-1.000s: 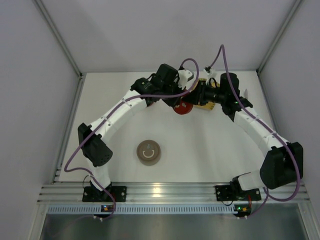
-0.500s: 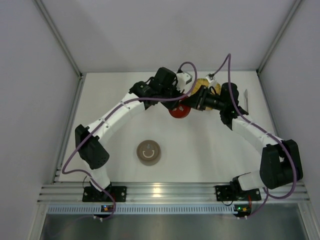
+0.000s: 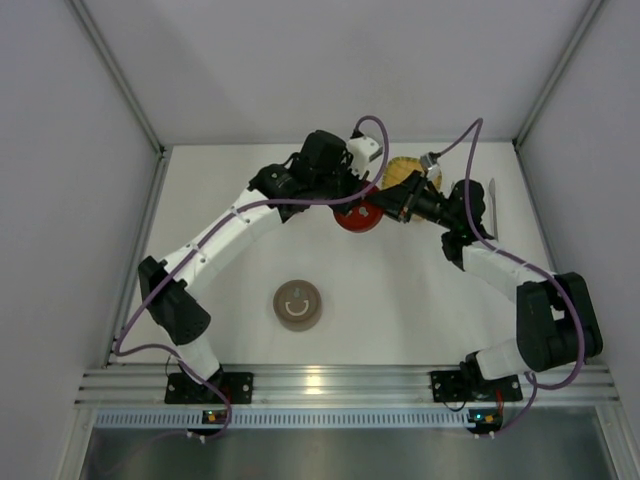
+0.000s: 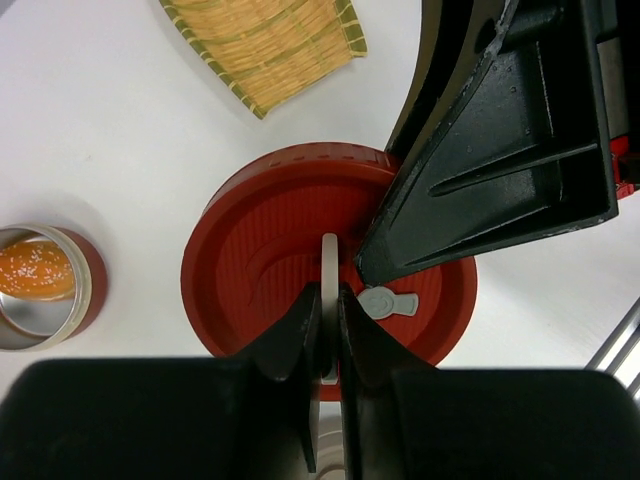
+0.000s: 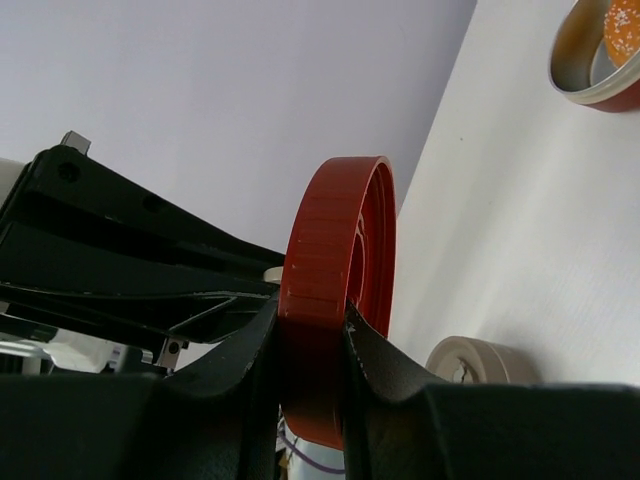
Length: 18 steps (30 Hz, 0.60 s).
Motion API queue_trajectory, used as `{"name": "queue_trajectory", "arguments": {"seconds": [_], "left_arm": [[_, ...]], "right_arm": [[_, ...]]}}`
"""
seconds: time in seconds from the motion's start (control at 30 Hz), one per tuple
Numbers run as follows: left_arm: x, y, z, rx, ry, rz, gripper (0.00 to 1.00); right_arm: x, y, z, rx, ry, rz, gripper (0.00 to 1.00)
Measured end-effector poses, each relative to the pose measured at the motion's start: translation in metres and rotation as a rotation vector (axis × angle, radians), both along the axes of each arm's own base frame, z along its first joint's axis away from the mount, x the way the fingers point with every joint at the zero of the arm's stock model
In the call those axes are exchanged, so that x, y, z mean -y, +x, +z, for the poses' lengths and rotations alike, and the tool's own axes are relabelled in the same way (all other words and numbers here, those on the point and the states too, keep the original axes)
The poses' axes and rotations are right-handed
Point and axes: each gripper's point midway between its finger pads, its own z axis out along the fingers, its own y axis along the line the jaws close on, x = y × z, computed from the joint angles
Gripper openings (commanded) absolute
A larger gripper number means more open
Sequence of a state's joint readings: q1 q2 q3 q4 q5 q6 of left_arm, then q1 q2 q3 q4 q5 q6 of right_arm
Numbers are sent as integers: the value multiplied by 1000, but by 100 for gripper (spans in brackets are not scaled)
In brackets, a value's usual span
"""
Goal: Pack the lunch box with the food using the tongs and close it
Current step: Adjust the box lid.
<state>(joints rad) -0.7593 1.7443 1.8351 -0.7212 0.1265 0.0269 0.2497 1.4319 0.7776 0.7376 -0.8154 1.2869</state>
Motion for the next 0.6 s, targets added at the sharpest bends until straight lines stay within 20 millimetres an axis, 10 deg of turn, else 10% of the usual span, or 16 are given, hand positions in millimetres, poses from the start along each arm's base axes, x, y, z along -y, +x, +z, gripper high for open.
{"name": "queue_trajectory", "arguments": {"seconds": [0.6], "left_arm": [[-11,-4,7,16,-31,15,13]], "right_arm": [[9,5,17,-12,71,-22,0]]}}
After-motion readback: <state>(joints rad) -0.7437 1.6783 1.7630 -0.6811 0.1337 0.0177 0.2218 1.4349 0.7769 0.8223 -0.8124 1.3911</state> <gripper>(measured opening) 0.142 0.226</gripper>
